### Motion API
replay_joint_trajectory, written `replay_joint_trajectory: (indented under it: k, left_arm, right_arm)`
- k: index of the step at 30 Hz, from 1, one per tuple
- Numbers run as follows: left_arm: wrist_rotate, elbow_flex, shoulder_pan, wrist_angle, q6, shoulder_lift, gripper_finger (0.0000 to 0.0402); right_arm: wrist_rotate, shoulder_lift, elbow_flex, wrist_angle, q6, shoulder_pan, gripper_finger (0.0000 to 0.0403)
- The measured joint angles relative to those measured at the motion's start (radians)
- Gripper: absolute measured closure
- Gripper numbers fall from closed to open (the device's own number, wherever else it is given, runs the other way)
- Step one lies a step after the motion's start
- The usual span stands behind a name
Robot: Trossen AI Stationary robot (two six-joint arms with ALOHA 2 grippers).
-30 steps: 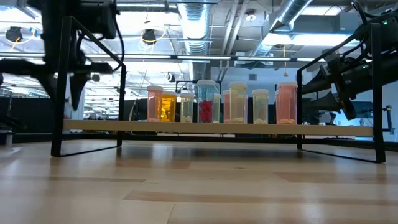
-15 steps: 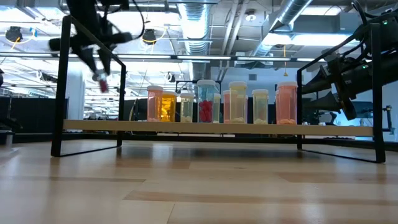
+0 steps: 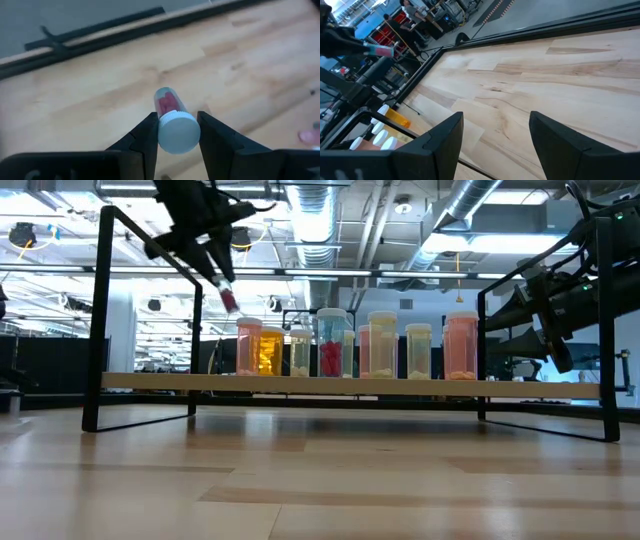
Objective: Pick and place medicine bottles onto shelf by color
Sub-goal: Put the blue pill bottle on the shelf
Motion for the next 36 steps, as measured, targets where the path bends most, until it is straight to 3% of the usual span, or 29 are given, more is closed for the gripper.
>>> replay_joint_trajectory:
  k: [5, 13, 19, 25, 36]
  left_arm:
    - [0.035, 0.097, -0.068, -0.012, -0.003, 0.131, 0.0299]
    - [0.048, 0.339, -0.160, -0.180, -0.041, 0.326, 0.0299]
    - [0.118, 0.482, -0.224, -0.295, -0.089, 0.434, 0.0300]
    - [0.141, 0.550, -0.293, -0.344, -0.128, 0.471, 0.0300]
    - [0.143, 0.542, -0.406, -0.341, -0.318, 0.473, 0.0296]
  right_arm:
    - [0.000, 0.000, 0.000, 0.000, 0.000, 0.000, 0.0154]
    - [0.000, 0.000, 0.000, 0.000, 0.000, 0.000, 0.0154]
    - [0.000, 0.000, 0.000, 0.000, 0.000, 0.000, 0.0154]
    - [0.000, 0.000, 0.000, 0.000, 0.000, 0.000, 0.0154]
    - [0.000, 0.000, 0.000, 0.000, 0.000, 0.000, 0.0154]
